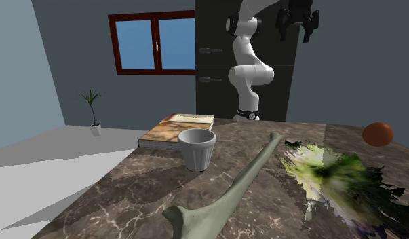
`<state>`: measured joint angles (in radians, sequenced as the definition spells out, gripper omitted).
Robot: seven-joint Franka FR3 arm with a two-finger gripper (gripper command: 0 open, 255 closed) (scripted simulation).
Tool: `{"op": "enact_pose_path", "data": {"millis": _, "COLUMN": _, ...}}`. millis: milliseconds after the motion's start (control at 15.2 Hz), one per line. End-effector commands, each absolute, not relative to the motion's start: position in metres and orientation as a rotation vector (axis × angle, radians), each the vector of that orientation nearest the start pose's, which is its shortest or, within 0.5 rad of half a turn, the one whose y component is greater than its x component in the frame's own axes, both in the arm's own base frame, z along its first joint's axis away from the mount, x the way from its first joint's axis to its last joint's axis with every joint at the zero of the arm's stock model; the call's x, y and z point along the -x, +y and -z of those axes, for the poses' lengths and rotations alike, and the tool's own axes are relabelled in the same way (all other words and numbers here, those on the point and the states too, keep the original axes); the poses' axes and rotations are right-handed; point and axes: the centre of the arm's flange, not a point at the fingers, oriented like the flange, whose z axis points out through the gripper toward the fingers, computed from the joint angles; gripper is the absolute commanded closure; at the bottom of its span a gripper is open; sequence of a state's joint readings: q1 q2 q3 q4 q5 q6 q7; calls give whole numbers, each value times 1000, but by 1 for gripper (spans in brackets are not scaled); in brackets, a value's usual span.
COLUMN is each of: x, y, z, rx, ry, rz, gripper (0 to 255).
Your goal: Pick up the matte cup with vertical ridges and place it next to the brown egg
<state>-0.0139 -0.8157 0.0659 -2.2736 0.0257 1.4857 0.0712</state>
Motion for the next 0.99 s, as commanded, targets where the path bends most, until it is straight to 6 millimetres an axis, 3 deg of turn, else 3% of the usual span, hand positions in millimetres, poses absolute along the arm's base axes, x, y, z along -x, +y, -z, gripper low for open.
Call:
{"op": "enact_pose_path", "data": {"millis": 0, "x": -289, "y": 26, "z": -630, "rx": 3162, "ry": 58, "rz": 44, "gripper": 0}}
{"op": "enact_pose_path", "data": {"millis": 924, "x": -397, "y": -83, "z": -532, "rx": 3221, "ry": 234, "rz": -9, "gripper": 0}}
